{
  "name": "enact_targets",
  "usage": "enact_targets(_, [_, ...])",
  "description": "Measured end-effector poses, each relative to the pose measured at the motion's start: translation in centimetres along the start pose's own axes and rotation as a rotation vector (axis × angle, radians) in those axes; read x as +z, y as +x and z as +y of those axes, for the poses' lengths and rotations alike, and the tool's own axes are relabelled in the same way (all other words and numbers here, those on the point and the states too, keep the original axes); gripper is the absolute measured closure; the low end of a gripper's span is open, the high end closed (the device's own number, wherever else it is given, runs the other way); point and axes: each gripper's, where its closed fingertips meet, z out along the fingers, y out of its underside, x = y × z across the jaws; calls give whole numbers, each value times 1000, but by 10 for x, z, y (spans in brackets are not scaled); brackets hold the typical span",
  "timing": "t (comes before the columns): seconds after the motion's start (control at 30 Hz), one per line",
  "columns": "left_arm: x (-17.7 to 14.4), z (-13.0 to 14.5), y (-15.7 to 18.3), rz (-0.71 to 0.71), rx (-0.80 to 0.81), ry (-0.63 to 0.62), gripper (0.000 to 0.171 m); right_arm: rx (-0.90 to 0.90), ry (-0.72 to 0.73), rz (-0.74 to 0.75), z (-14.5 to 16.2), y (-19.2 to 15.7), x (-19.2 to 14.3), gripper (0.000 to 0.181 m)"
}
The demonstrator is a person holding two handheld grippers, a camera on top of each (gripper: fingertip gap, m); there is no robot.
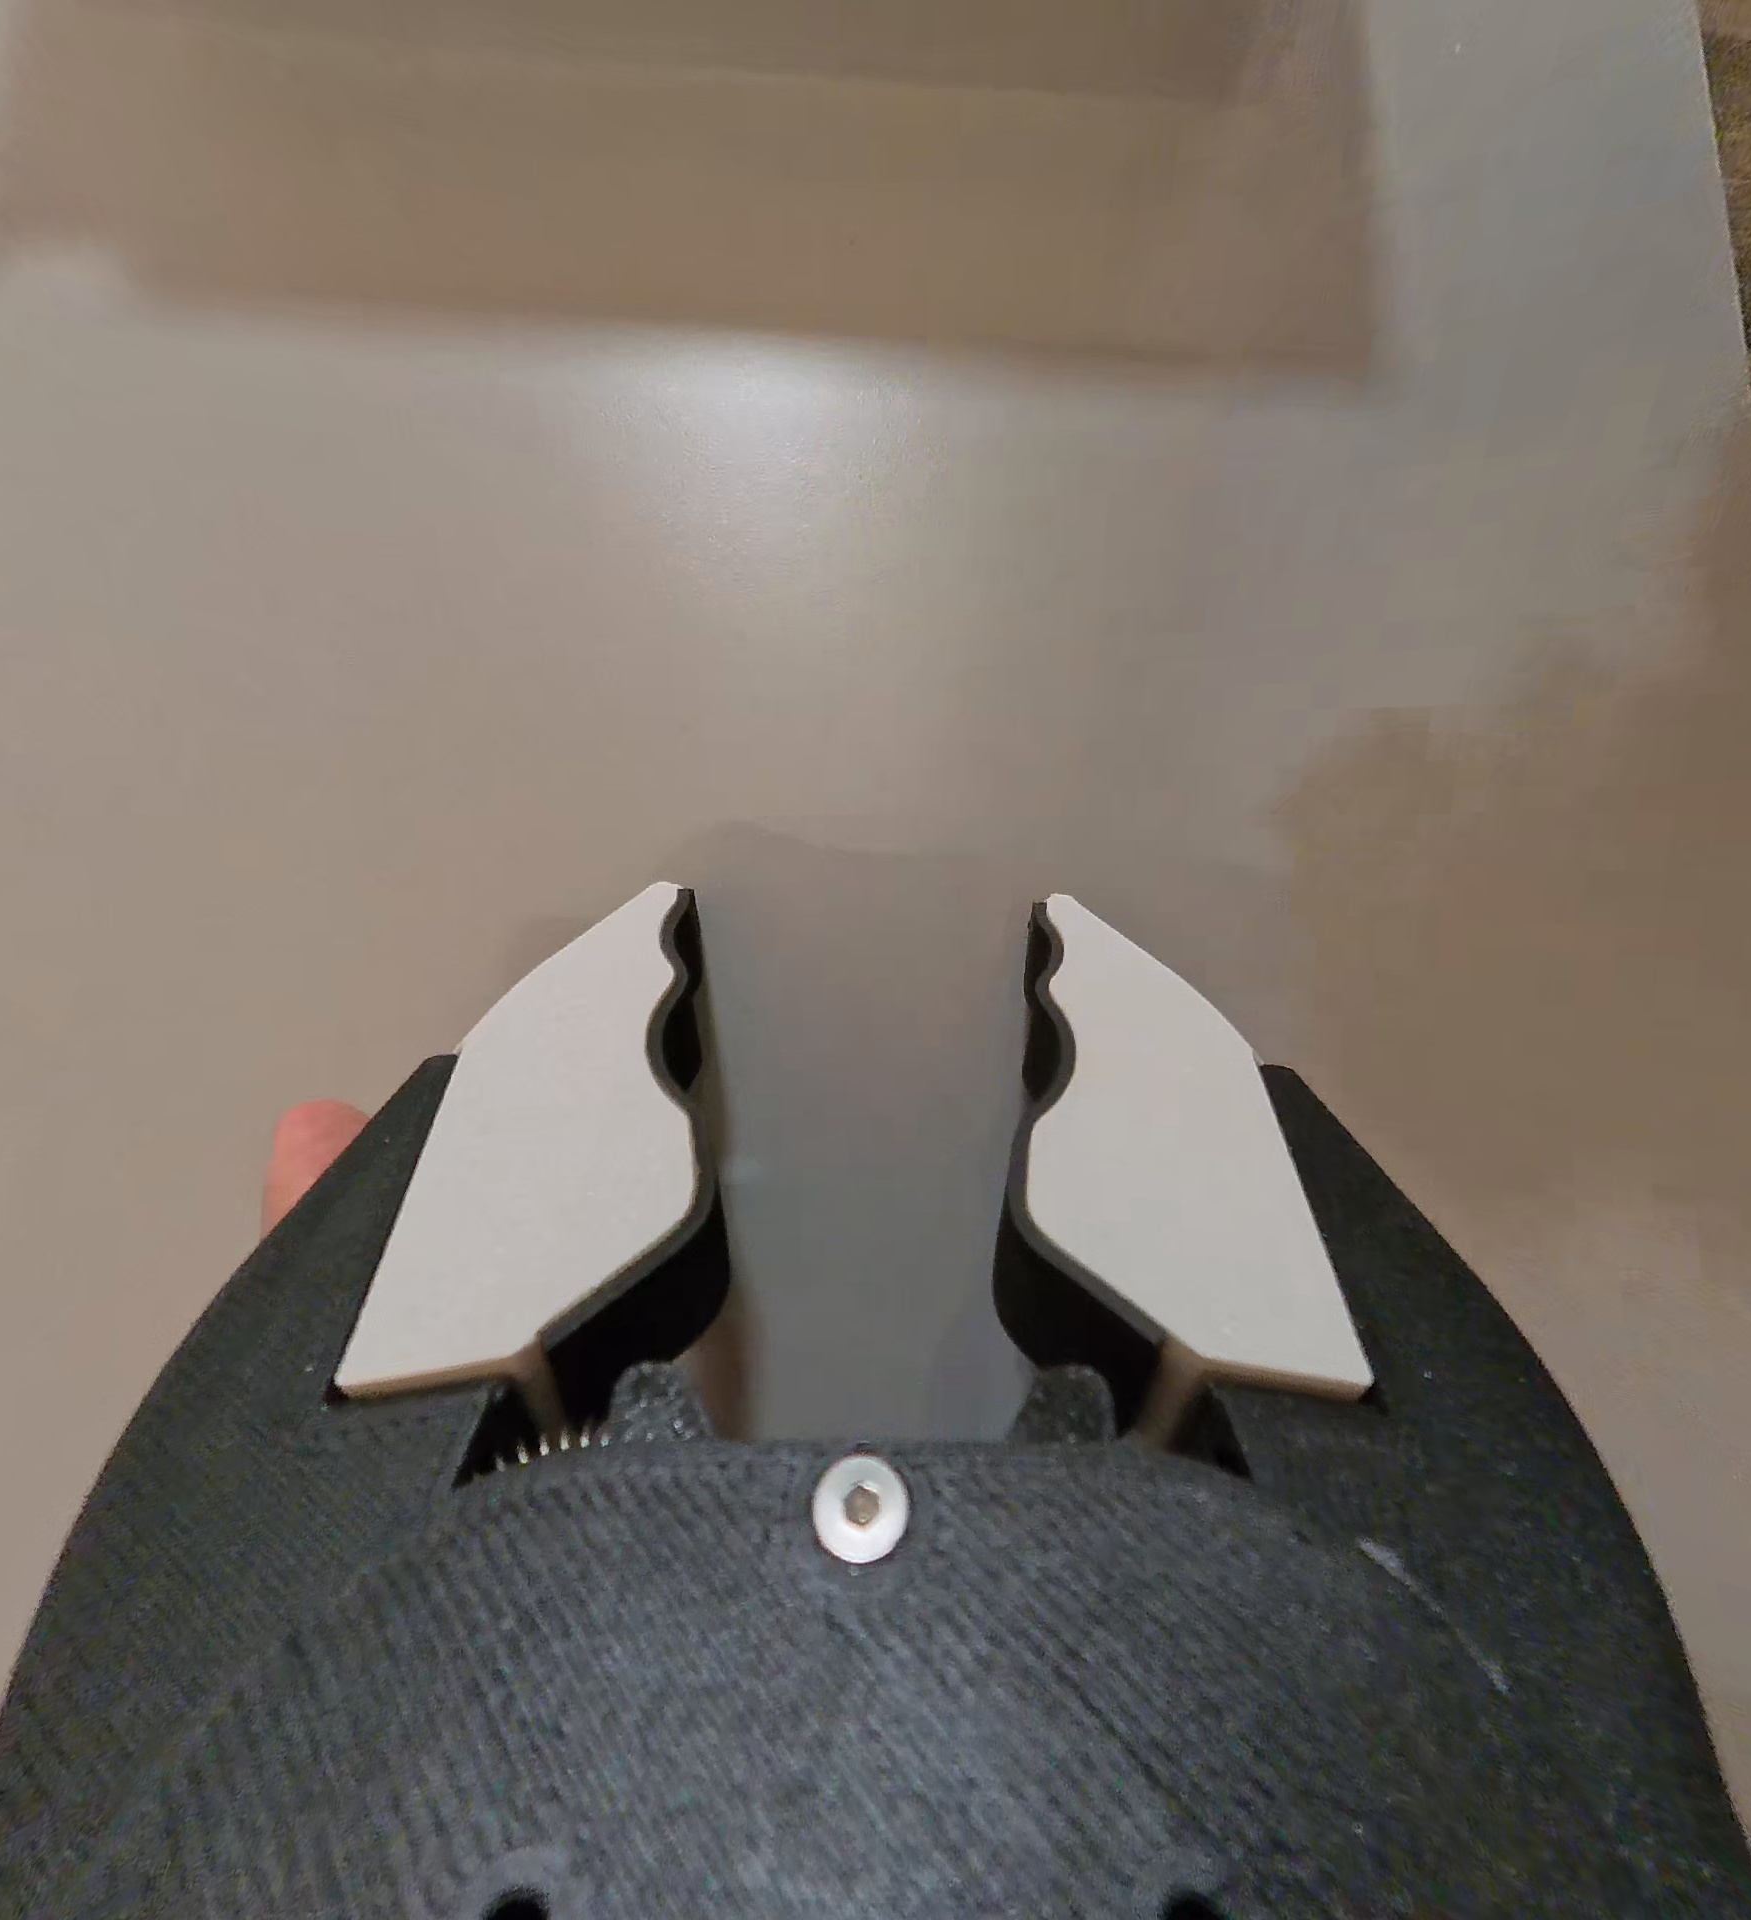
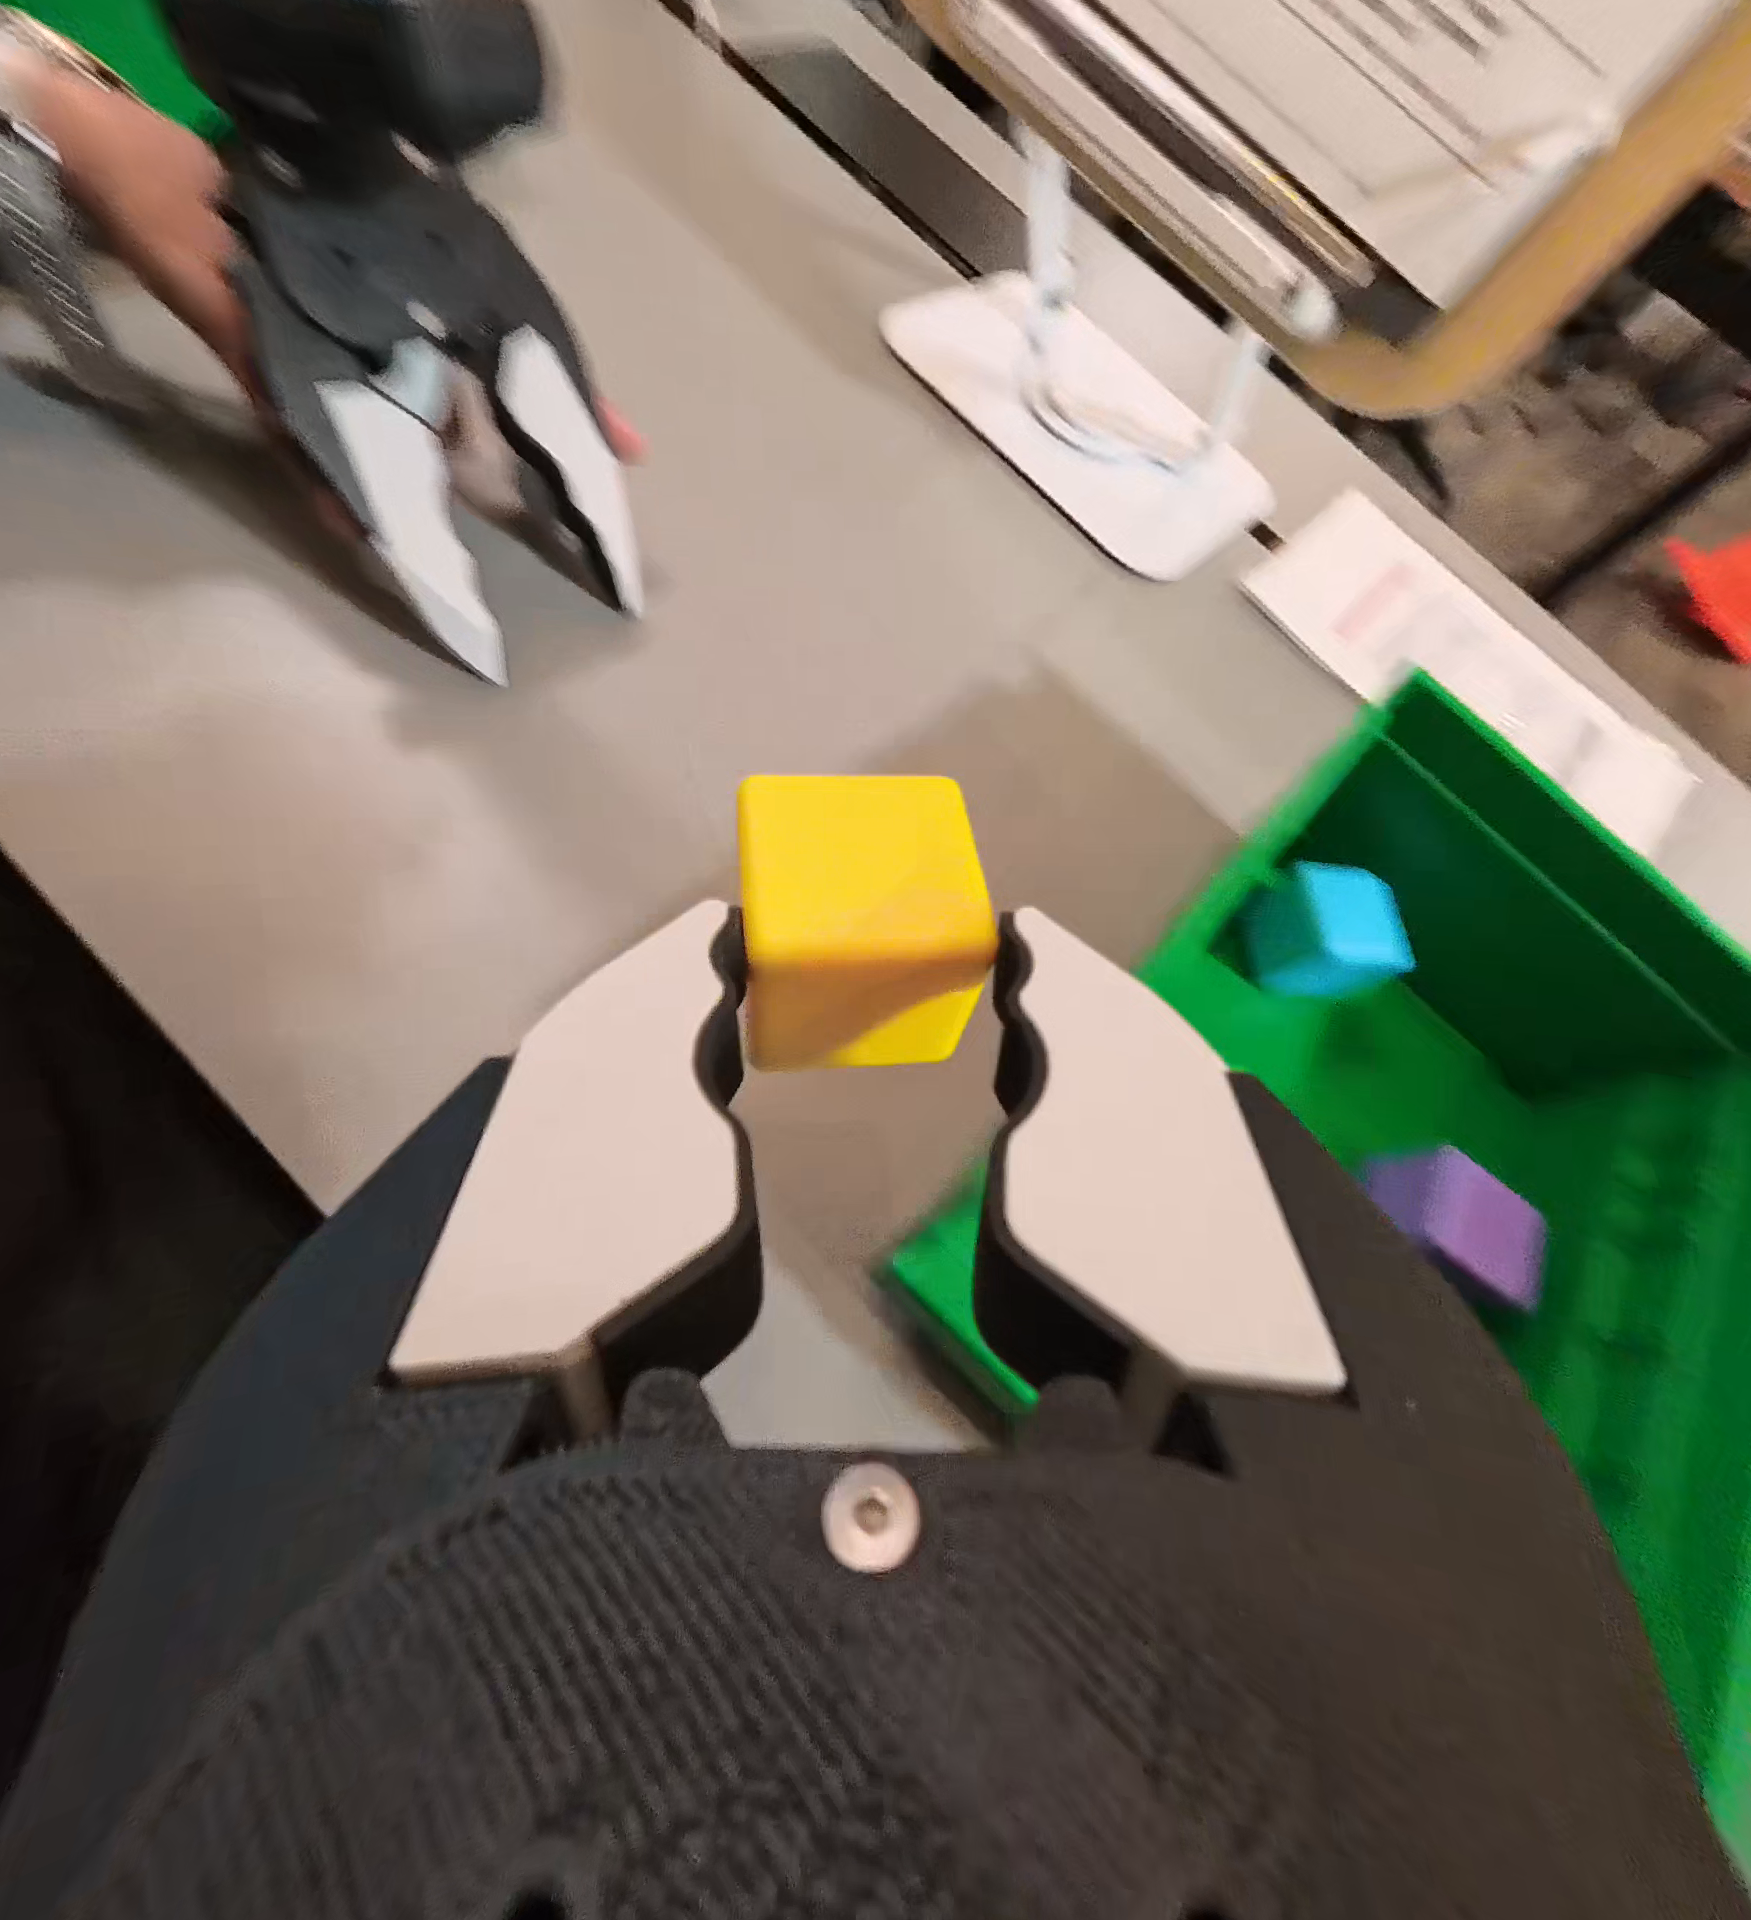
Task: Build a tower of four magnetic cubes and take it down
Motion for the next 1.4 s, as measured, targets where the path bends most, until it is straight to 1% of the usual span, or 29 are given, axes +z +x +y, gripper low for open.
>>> enact_targets(0.1, [0,0,0,7,-9,2,110,-68,-185,173,30,52,-33,134])
enact_targets(0.17, [0,0,0,7,-12,2,111,-146,-361,255,54,87,-47,134])
enact_targets(0.2, [0,0,-1,6,-12,2,111,-184,-463,267,68,102,-51,134])
enact_targets(0.23, [0,0,-1,6,-11,2,111,-217,-564,258,82,115,-52,134])
enact_targets(0.3, [0,0,-1,7,-12,2,111,-258,-734,189,113,133,-48,134])
enact_targets(0.4, [0,0,-1,6,-12,2,111,-222,-927,6,155,141,-34,134])
enact_targets(0.47, [0,0,-1,3,-9,1,111,-211,-1061,-71,176,145,-31,134])
enact_targets(0.57, [0,0,-1,-2,-4,-1,110,-192,-1214,-131,193,151,-31,134])
enact_targets(0.67, [0,0,0,-3,-3,-1,110,-184,-1293,-166,201,152,-29,134])
enact_targets(0.77, [0,0,0,2,-7,1,110,-194,-1315,-170,204,153,-25,134])
enact_targets(0.97, [0,0,0,3,-8,1,111,-238,-1298,-151,204,155,-20,133])
enact_targets(1.13, [0,0,0,-3,-3,-1,110,-238,-1258,-169,204,148,-19,124])
enact_targets(1.2, [0,0,0,-4,-1,-2,110,-249,-1237,-142,200,151,-19,123])
enact_targets(1.3, [0,0,-1,-7,0,-2,110,-227,-1126,-104,182,152,-16,121])
enact_targets(1.4, [0,0,-1,-8,2,-2,110,-160,-929,-44,149,156,-13,117])
